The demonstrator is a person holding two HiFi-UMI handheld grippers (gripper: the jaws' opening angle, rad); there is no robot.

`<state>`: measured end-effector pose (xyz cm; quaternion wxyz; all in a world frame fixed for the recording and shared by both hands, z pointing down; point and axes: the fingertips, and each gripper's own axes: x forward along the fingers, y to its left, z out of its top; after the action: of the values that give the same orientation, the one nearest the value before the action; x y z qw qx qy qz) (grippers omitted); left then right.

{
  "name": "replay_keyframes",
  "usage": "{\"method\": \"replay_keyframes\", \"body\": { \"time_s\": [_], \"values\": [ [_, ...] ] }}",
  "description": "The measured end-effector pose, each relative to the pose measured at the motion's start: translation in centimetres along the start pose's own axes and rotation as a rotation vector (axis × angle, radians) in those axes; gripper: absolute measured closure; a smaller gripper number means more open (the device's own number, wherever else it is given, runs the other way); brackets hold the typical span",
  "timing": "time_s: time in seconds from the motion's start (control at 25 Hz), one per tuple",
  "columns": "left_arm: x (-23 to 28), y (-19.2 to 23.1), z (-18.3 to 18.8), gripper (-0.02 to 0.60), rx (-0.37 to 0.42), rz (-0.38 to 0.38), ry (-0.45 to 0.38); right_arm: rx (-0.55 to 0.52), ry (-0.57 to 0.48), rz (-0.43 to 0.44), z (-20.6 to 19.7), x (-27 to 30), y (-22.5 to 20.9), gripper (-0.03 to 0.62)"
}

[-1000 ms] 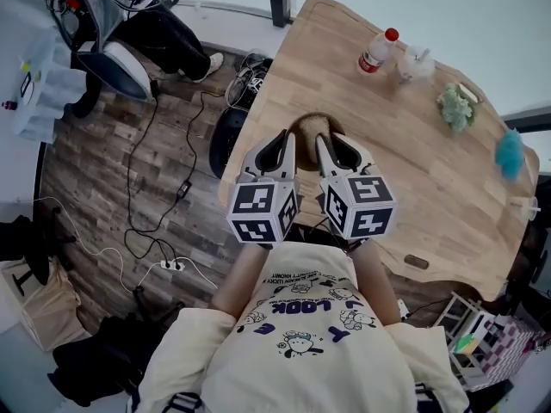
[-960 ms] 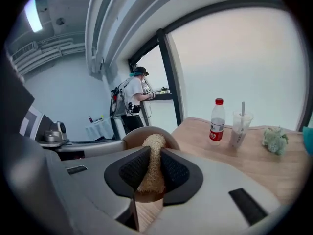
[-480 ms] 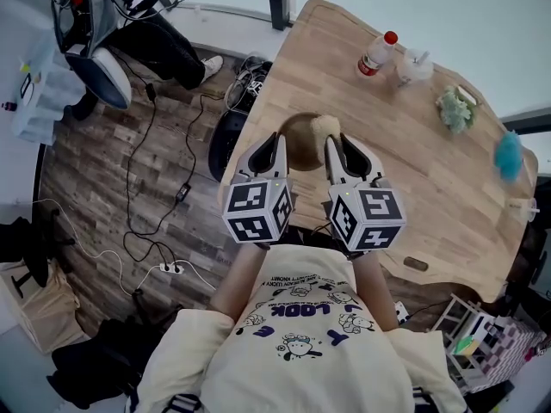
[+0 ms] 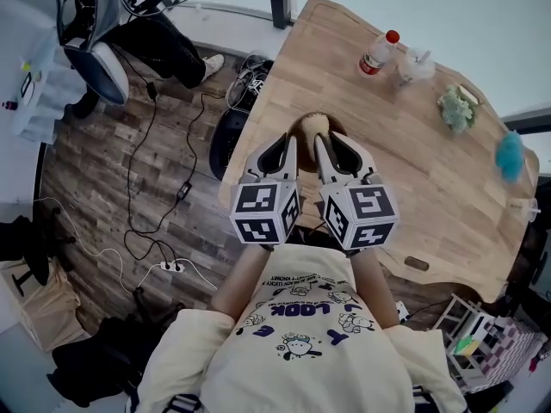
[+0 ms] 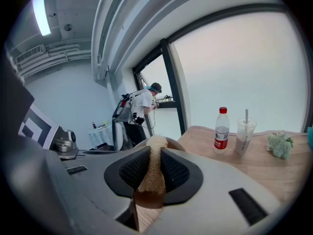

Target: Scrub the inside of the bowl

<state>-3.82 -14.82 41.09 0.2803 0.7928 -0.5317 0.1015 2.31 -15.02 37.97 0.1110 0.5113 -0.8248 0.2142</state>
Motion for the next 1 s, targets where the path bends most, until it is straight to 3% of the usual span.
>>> {"method": "replay_keyframes", "body": {
  "time_s": [0.4, 0.64, 1.0],
  "values": [
    [0.7, 0.1, 0.1, 0.537, 0.069, -0.018, 0.037, -0.104, 0.025, 0.114, 0.2, 0.1, 2.7, 0.528],
    [0.5, -0.3, 0.5, 0.537, 0.074, -0.022, 0.023, -0.174, 0.051, 0.029, 0.0, 0.3, 0.7, 0.526],
    [0.4, 0.1, 1.5, 0.531, 0.078, -0.002, -0.018, -0.095, 0.052, -0.056, -0.1, 0.0, -2.8, 0.527]
  ]
}}
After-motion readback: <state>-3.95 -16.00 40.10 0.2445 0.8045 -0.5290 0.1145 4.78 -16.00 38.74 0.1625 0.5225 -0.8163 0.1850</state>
